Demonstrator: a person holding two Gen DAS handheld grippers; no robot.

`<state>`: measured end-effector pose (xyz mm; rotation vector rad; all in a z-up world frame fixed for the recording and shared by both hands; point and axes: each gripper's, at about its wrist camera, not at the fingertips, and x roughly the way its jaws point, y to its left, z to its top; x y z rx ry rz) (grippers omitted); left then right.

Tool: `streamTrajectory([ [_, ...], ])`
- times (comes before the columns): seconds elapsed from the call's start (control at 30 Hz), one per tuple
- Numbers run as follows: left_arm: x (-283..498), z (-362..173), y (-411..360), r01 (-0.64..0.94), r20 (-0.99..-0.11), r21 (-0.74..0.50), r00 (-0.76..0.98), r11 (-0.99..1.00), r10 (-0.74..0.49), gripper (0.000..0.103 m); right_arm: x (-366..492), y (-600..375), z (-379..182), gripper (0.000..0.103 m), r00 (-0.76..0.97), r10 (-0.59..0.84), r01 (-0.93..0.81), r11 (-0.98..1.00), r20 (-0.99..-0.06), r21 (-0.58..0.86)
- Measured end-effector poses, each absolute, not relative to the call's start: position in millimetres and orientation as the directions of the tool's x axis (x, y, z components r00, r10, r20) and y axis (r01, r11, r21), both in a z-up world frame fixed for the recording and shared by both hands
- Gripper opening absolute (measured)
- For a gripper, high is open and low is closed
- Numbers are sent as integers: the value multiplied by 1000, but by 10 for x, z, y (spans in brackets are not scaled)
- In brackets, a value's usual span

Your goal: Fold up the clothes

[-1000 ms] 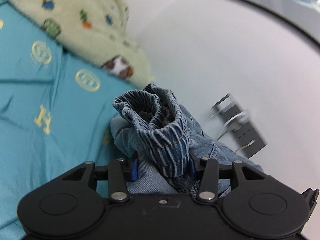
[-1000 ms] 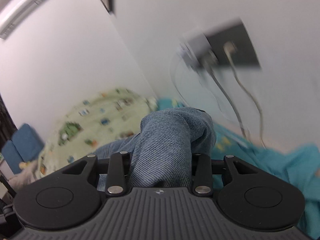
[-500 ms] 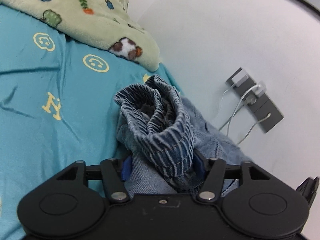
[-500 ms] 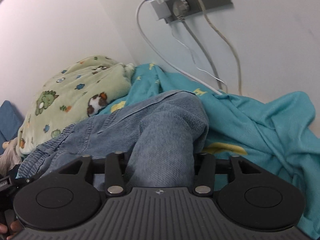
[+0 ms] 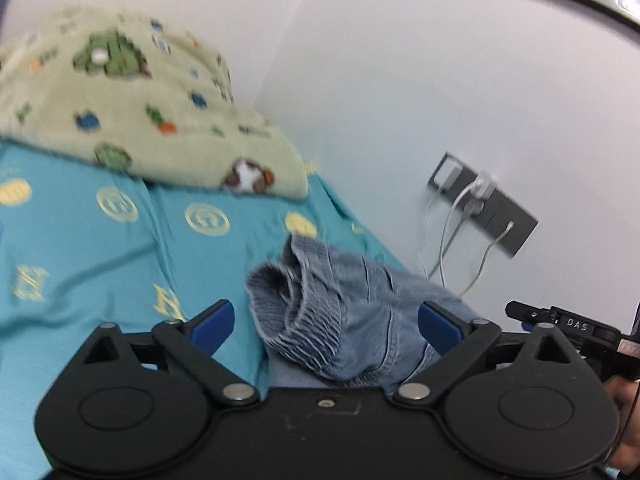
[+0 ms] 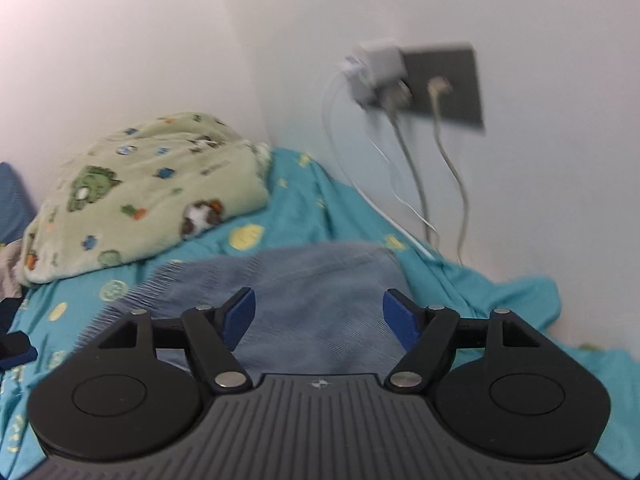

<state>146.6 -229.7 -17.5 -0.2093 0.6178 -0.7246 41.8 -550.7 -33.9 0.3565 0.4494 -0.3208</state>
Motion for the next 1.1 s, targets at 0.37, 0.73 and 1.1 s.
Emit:
streamTrajectory([
  [0.37,1097,656,-1421,521,-381,-241,725,819,-573,102,412,-4605,597,74,924,-99,185,961,-369,205],
  [0.73,796,995,-687,408,-351,-112,837,906,-421,103,746,-3451,713,74,945,73,-14,983,-320,185],
  [1.1,891,483,-263,261,-377,-69,887,963,-267,103,1018,-2699,398,74,942,148,-103,981,-302,162],
])
